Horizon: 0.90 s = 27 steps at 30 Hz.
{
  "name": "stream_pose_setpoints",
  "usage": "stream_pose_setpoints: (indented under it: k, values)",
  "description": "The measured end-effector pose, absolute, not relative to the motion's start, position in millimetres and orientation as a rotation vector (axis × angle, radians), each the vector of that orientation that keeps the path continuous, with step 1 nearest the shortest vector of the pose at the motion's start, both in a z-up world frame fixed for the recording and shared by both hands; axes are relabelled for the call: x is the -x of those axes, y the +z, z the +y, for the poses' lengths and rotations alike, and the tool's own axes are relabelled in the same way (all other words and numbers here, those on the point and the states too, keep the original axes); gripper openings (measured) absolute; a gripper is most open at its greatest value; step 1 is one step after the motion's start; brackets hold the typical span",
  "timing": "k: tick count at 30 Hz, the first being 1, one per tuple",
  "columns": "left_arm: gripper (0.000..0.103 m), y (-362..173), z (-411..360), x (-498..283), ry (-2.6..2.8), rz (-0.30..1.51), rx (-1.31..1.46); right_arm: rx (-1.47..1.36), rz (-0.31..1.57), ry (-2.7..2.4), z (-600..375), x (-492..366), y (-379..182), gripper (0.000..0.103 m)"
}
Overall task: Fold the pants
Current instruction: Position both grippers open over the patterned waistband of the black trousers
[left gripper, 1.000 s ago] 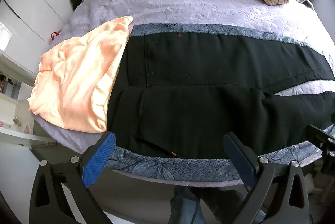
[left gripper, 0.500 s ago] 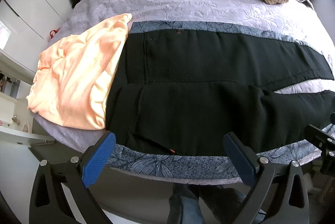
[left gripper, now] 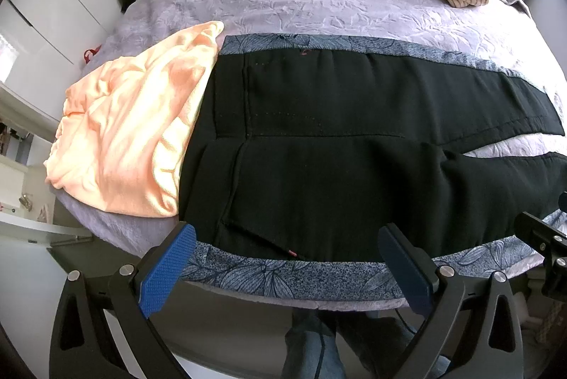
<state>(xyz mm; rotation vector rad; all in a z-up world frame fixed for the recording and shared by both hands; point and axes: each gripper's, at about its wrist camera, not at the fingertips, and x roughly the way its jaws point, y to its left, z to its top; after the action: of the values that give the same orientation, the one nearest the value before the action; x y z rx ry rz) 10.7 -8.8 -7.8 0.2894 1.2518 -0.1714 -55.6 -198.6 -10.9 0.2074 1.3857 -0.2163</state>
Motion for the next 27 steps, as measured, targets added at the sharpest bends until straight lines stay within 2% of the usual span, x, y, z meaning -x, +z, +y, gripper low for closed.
stream_pose_setpoints:
  k: [27]
  values:
    - [0.103, -8.8, -5.9, -7.1, -0.167, 1.25, -0.283, -0.237, 1.389, -0.22, -200.8, 62.2, -11.2, 0.103]
